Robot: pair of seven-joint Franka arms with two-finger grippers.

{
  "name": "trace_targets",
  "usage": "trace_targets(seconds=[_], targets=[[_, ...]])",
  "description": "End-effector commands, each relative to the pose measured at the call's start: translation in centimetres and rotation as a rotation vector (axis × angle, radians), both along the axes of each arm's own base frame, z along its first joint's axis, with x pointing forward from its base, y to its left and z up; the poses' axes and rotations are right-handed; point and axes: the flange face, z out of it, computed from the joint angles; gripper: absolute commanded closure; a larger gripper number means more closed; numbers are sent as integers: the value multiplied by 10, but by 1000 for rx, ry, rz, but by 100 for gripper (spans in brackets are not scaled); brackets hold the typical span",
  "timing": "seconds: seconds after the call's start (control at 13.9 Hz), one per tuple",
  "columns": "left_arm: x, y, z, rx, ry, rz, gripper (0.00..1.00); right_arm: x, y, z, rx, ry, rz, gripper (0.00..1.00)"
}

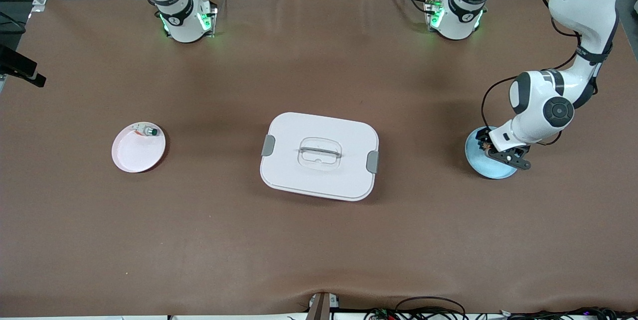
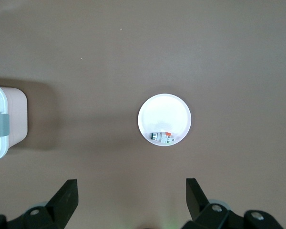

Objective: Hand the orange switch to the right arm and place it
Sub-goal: 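Close the left gripper around the black-and-orange switch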

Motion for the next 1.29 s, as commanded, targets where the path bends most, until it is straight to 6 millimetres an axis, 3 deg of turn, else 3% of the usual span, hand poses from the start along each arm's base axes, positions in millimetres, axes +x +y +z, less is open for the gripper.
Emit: trace_targets(seconds=[0.0,0.43,0.5,0.65,0.79,1.08,1.22], targets=[[-1,1,-2,5,-13,-12,0,-5,-2,2,-7,-3,-14,0],[-2,1,-4,5,-12,3,1,-5,-2,2,-7,-3,-16,0],[-2,1,-4,5,-12,5,21,-6,-2,2,-7,-1,-16,0],[-2,1,-3,5,-14,5,49,-6,-2,2,-7,-1,-16,0],[-2,2,-3,3,-12,12,65,-6,-2,2,-7,-1,-16,0],[-2,3,1,5,-12,17,70,-5,-2,2,-8,-4,-16,0],[-1,16,17,11,-15,34,70,-5,-2,2,-8,-4,-16,0]])
